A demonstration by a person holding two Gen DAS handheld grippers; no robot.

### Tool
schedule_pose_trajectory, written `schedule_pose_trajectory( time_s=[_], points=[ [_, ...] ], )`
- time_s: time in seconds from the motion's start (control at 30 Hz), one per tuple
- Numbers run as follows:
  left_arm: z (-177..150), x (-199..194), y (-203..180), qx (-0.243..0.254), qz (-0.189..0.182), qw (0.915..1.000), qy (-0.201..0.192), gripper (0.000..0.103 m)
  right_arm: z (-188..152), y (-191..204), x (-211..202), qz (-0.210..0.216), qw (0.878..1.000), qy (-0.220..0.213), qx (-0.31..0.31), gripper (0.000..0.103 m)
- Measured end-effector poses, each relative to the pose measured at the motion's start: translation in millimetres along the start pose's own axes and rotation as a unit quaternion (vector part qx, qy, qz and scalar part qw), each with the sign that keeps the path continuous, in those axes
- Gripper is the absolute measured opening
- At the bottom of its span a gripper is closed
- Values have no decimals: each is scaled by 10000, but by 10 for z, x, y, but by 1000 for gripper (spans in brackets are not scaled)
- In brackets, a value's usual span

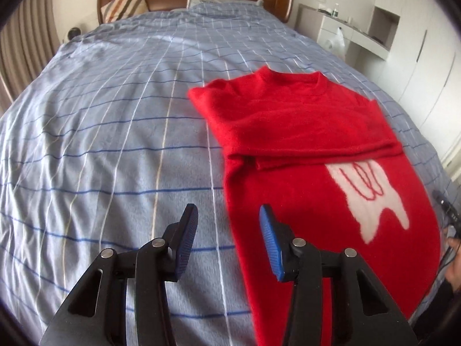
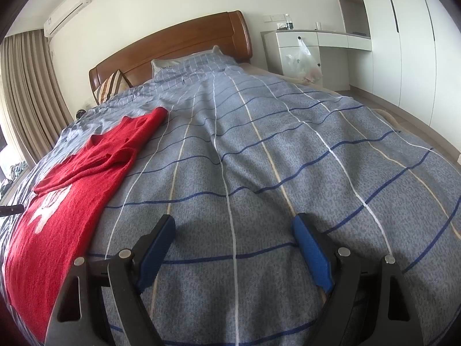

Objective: Fold small clothes
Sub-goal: 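Grasp the sweater's side edge with the left gripper and fold it inward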

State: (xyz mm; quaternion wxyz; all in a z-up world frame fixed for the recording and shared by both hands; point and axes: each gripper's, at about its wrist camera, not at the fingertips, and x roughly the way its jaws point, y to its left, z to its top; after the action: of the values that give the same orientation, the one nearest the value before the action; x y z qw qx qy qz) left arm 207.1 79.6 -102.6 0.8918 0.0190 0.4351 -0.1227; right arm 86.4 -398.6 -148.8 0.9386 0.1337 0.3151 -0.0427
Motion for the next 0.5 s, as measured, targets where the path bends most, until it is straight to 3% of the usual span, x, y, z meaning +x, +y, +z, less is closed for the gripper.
schedule_pose_trajectory(
  time_s=[0.17,0.2,0.23,0.27,0.4,0.5],
  points=[
    [205,324,-106,144,262,9995,-141,46,-1,19,3,-4,10000,-2,-7,83],
    [203,342,-59,102,308,9993,-206,30,-1,17,3,-5,10000,-2,-7,83],
    [199,381,-46,97,445,9986,-275,5,-2,18,3,-6,10000,-2,-7,83],
    [170,403,3,52,606,9976,-328,4,-2,17,2,-5,10000,-2,-7,83],
    [15,388,148,-294,555,9968,-495,2,-2,15,2,-5,10000,-5,-7,83],
    [13,391,141,-281,597,9967,-478,3,-2,16,3,-11,10000,-1,-10,83]
  ],
)
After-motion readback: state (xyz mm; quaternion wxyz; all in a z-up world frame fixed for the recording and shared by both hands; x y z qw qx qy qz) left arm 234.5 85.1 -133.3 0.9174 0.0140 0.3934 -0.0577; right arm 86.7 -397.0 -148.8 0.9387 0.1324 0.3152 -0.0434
